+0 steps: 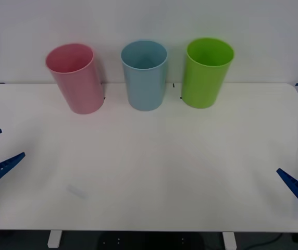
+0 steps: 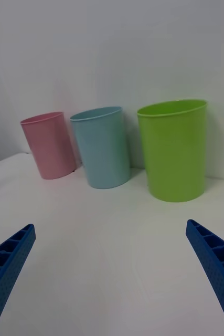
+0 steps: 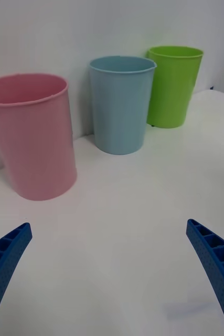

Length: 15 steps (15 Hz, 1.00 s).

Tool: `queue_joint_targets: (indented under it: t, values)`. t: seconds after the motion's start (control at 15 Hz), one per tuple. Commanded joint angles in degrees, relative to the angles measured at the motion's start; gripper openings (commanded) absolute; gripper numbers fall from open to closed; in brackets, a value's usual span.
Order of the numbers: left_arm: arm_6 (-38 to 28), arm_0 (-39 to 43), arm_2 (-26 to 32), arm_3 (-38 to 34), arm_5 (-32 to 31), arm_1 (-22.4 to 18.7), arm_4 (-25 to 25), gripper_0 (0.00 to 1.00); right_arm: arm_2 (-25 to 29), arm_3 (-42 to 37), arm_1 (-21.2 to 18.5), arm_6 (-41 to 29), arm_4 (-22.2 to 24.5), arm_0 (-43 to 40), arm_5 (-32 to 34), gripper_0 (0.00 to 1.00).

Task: Grasp the object on the table and drop it into the matching bin: aluminum can to the light blue bin, PET bottle to the pink bin.

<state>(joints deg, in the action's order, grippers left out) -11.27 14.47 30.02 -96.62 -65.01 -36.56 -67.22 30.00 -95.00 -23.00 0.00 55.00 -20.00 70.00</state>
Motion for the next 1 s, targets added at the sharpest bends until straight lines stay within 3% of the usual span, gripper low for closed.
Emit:
queue_joint_targets:
  t: [0.07, 1.0]
  values:
    - [-0.42, 3.2, 1.01, -0.68, -0.12, 0.0, 1.38, 1.0, 0.0, 0.0, 0.0, 0.0, 0.0, 0.0, 0.0, 1.0]
    - [-2.97, 8.39, -1.01, -0.59, 1.2, -0.53, 6.75, 1.0, 0.0, 0.0, 0.0, 0.0, 0.0, 0.0, 0.0, 1.0]
